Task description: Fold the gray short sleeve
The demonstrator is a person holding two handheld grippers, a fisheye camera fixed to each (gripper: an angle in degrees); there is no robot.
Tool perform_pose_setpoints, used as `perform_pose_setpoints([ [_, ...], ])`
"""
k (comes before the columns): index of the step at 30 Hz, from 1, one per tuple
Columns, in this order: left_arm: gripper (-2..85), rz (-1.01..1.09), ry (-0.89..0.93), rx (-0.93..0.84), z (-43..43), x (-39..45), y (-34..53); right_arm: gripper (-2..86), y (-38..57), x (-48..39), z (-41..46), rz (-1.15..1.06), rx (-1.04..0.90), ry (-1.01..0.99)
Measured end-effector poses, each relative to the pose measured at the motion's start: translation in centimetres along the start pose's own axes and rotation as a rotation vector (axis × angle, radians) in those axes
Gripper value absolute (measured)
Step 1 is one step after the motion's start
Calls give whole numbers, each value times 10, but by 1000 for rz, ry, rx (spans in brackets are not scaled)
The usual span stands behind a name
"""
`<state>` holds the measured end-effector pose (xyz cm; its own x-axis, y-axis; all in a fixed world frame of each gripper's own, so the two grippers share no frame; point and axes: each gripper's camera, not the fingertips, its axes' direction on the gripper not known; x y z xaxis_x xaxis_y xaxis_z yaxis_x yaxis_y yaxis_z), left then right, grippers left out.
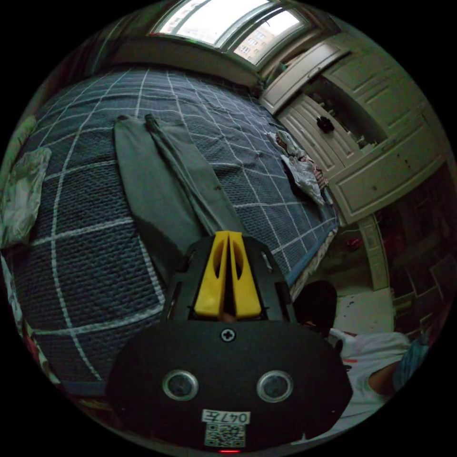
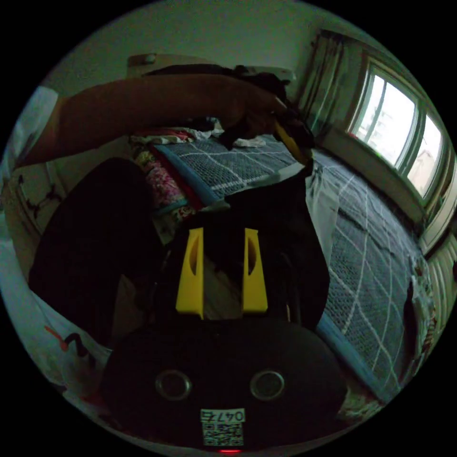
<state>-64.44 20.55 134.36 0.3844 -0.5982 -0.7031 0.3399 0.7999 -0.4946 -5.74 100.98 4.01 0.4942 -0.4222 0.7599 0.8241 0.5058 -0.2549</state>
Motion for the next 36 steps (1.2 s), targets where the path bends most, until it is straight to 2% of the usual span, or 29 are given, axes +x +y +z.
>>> perform_pose_setpoints([
  [5,-10,-46,49,1,1,-18,4,51,3,25,-13,37,87,29],
  [10,-10,-20,41,-10,5,-14,1,58,-8,52,9,119,15,-56],
  [13,-10,-1,28,-14,7,-9,-2,40,-5,67,16,181,40,-111],
  [20,-10,-10,31,-20,20,-4,-10,3,-2,86,25,186,21,-118],
  [28,-10,11,17,-23,36,17,-19,-2,22,147,-41,234,147,-201],
  [36,-3,103,-6,-47,68,60,-33,-3,58,235,-63,265,70,-262],
])
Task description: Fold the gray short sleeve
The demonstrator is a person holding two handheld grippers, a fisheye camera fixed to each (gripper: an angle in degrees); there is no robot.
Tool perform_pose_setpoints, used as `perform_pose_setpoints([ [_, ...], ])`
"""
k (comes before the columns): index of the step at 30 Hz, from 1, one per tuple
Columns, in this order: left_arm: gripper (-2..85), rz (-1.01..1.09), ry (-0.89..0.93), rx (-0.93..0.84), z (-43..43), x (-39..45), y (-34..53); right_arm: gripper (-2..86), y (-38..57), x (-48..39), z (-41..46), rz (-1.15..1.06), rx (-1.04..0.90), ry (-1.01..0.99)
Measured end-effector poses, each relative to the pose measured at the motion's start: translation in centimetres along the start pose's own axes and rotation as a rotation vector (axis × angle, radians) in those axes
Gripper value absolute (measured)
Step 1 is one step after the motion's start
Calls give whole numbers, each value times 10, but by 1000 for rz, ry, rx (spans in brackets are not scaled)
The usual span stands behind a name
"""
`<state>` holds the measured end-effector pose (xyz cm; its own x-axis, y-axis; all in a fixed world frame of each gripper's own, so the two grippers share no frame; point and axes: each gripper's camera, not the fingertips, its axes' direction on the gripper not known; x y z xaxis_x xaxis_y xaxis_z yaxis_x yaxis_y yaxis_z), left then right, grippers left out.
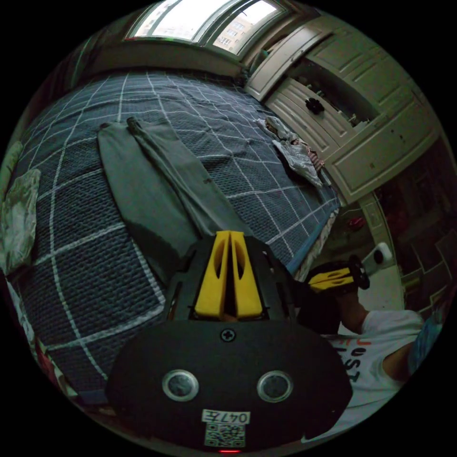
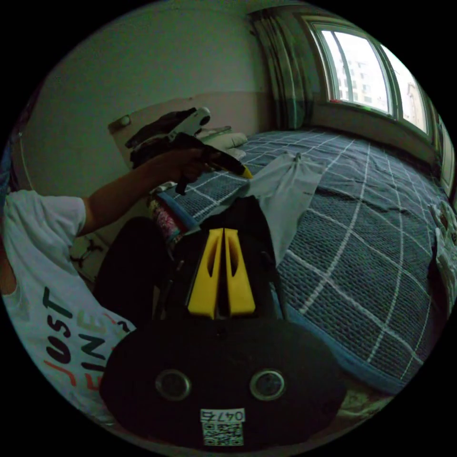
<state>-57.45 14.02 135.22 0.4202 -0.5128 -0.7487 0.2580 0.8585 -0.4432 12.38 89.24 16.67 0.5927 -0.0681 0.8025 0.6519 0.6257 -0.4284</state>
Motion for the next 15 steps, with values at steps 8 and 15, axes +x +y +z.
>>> perform_pose_setpoints([
  [8,35,456,-206,-236,63,96,-30,-2,4,1,22,-81,-41,-49],
  [15,11,770,-271,-547,131,140,-47,-2,14,15,23,-60,-25,-102],
])
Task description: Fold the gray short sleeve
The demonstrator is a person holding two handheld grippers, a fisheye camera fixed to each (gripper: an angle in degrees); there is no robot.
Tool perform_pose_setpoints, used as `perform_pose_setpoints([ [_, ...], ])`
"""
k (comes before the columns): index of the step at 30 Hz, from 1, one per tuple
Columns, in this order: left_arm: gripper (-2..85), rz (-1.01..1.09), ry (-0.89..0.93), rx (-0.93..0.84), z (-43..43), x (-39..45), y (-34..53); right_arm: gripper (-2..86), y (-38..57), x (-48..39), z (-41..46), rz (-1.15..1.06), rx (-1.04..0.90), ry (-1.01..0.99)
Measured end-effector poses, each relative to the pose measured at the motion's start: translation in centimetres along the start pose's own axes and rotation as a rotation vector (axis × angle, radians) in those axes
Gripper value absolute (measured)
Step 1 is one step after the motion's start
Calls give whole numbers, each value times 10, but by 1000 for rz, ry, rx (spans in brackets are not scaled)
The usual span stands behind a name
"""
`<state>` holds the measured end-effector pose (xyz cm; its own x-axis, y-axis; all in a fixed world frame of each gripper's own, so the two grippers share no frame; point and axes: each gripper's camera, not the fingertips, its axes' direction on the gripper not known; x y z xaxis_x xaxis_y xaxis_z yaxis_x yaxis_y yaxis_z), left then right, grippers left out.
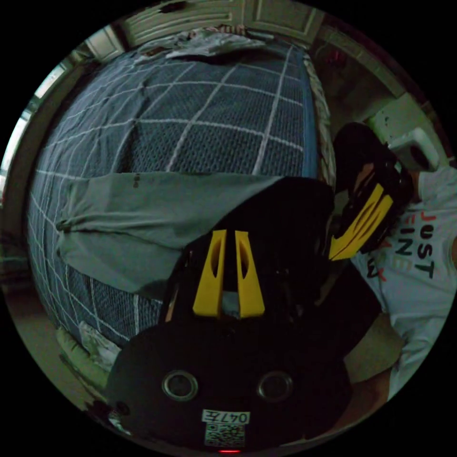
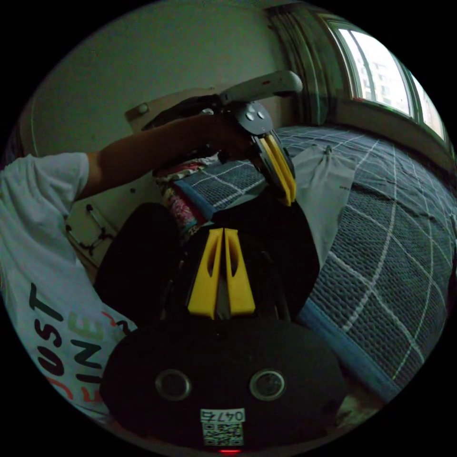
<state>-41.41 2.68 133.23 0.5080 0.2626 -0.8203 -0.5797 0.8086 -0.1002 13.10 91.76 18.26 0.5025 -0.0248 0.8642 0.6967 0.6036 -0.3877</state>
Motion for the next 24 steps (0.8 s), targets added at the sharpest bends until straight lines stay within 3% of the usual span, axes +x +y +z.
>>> perform_pose_setpoints([
  [4,-6,24,-29,-70,11,7,-25,-2,7,13,-11,25,15,-17],
  [12,-2,-156,150,339,-33,-10,-23,-3,18,29,-57,38,113,12],
  [17,67,34,26,165,-11,18,-56,-3,23,39,-67,65,123,-7],
  [24,52,156,-40,-84,20,32,-97,-3,25,37,-65,42,85,-16],
])
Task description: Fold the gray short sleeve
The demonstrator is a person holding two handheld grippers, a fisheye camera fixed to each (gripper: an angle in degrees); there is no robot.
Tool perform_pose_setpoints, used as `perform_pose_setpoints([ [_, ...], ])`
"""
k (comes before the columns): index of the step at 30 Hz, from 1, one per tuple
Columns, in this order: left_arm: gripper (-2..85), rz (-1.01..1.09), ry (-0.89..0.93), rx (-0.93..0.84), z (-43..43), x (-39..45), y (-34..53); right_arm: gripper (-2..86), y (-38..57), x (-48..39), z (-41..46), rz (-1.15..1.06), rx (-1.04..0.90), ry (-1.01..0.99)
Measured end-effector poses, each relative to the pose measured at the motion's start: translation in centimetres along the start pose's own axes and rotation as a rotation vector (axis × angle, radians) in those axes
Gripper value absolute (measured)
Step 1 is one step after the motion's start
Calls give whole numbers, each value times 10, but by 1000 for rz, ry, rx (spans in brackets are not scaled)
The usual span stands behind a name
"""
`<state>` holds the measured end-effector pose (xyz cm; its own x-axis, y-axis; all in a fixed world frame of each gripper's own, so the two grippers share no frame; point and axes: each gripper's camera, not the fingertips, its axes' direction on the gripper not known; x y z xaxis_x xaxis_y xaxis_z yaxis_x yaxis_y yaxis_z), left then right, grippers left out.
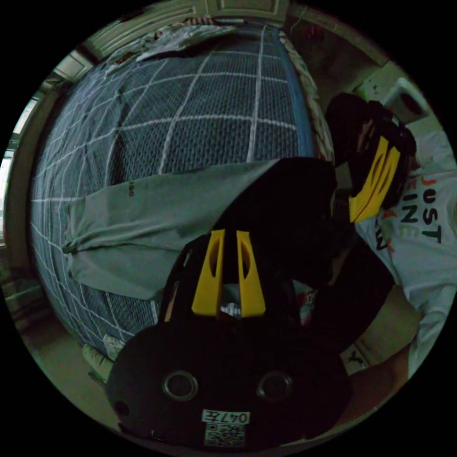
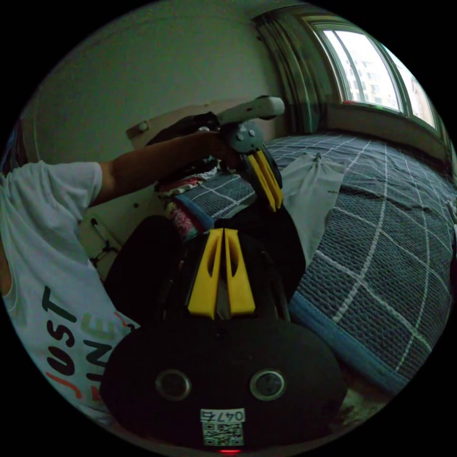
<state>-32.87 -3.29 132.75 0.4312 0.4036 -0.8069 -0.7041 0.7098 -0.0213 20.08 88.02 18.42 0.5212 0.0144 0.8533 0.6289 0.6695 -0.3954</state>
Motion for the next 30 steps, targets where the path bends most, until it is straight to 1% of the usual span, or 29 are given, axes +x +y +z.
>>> perform_pose_setpoints([
  [1,58,0,1,-27,5,0,-4,-3,1,0,0,1,-4,-5],
  [3,69,-9,6,-20,7,-1,-8,-3,2,1,0,0,-13,-12],
  [7,83,-19,24,77,-1,0,-9,-3,4,-1,0,-9,-30,-31],
  [9,76,-17,33,81,0,1,-10,-3,5,-1,-1,-9,-34,-34],
  [12,59,4,7,15,13,6,-15,-3,5,-2,-4,-8,-32,-39],
  [15,10,-3,5,12,19,8,-14,-3,6,-3,-7,-11,-33,-34],
  [19,-6,-13,57,80,10,9,1,-3,8,-4,-11,-10,-32,-43],
  [21,-8,-42,73,146,3,7,12,-3,8,-5,-15,-15,-24,-43],
  [23,-9,-90,90,254,-7,4,27,-3,8,-7,-23,-22,0,-32],
  [26,-10,-166,86,368,-13,0,42,-3,7,-6,-43,-21,34,55],
  [28,-10,-218,76,392,-10,-2,47,-3,8,3,-55,20,29,132],
  [30,-9,-266,54,370,-2,-3,48,-3,10,14,-56,74,-2,173],
])
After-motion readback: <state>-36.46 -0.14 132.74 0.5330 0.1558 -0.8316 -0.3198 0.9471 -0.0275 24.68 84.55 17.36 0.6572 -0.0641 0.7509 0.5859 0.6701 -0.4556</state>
